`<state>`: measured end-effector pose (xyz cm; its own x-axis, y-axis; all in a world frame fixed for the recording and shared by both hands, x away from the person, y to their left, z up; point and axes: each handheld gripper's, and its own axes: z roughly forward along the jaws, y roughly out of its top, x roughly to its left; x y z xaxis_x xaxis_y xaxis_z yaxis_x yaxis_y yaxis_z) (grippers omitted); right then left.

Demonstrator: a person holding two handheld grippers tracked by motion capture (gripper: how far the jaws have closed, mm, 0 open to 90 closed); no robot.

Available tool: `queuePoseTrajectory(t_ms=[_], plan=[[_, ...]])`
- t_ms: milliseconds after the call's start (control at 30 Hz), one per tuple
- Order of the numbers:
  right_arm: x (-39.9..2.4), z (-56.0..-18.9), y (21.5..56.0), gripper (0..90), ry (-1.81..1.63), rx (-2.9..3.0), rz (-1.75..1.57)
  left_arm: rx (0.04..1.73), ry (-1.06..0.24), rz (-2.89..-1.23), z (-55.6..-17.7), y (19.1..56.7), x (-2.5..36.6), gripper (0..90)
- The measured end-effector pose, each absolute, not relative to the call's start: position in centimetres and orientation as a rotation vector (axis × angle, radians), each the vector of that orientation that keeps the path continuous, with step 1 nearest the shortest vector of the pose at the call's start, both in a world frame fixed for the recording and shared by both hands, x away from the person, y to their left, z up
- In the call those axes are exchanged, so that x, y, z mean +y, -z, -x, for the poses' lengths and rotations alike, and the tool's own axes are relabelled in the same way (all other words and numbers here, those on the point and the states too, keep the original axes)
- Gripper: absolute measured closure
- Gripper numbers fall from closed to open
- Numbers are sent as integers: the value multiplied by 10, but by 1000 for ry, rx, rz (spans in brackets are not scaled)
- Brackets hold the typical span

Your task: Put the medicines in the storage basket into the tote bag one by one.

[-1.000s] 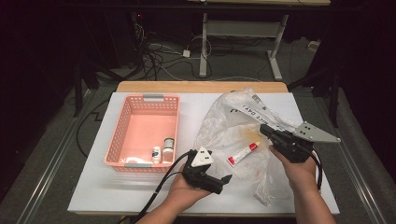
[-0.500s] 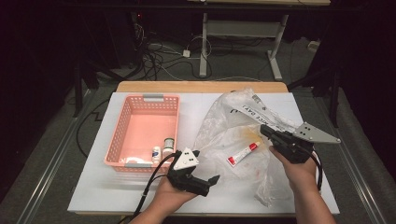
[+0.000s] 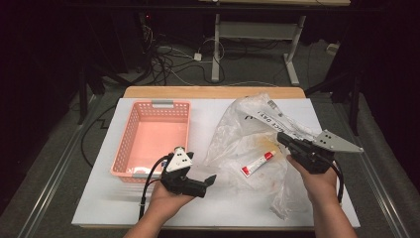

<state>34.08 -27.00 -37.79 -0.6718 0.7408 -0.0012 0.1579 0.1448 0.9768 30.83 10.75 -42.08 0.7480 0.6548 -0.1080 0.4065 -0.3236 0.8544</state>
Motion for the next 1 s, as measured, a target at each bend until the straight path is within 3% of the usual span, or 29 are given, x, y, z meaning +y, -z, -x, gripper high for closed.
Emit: queuePoseTrajectory(t_ms=[1000], plan=[[-271,-339,376,900,-1555,1931,-851,1008,-421,-1888,-327,413,169,0]])
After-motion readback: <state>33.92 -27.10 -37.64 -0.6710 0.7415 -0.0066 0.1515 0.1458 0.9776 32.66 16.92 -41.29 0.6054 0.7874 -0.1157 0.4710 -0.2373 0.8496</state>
